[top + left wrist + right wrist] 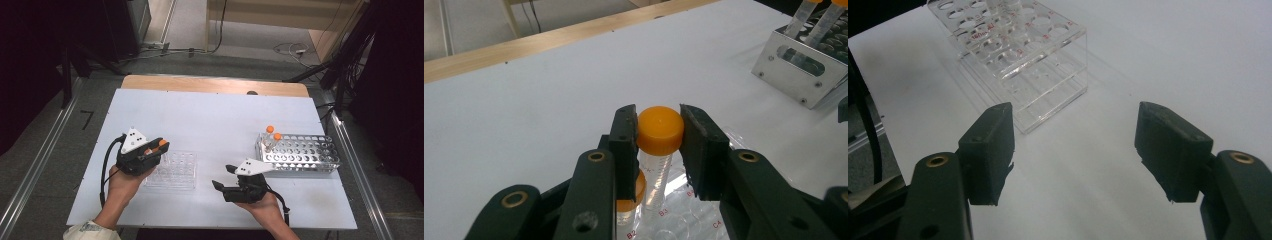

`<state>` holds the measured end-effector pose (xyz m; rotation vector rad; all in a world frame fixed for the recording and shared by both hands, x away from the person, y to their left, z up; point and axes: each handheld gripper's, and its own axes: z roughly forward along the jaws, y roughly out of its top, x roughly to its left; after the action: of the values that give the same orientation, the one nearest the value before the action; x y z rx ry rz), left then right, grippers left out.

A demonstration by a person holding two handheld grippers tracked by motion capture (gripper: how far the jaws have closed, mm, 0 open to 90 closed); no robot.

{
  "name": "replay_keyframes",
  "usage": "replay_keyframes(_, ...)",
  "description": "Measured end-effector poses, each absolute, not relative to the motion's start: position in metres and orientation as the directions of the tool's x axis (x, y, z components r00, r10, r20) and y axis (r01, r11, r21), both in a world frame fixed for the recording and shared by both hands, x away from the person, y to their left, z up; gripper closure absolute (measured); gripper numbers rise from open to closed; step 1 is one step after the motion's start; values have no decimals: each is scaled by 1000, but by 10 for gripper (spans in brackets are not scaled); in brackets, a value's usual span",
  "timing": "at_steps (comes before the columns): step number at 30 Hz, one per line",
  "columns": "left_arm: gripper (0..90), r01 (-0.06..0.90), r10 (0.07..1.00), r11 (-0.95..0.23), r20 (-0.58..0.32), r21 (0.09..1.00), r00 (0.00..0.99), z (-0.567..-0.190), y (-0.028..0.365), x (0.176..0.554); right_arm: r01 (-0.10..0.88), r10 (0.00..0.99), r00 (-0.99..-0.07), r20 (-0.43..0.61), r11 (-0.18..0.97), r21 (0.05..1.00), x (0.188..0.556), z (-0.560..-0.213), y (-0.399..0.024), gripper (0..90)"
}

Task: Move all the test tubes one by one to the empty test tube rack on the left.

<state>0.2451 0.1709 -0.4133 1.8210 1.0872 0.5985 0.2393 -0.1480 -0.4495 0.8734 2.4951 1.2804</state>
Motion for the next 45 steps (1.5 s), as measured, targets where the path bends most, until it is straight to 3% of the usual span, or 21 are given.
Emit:
replay_keyframes(10,570,424,870,-173,-64,889,488,-411,173,245,416,591,-802,89,446,793,239,-450,-148,308)
replay_keyframes(14,379,439,882,-143,-87,887,463,-411,173,246,411,590,-803,84,445,795,240,-450,-149,308)
replay_keyframes(17,301,441,886,-121,-104,890,452,-411,174,246,415,595,-799,85,443,795,240,-450,-150,308)
replay_keyframes(26,210,443,893,-97,-118,891,433,-411,171,246,426,625,-776,87,416,803,244,-446,-158,288)
replay_keyframes(45,200,435,894,-106,-106,894,435,-411,170,245,440,775,-630,53,299,847,258,-424,-220,235)
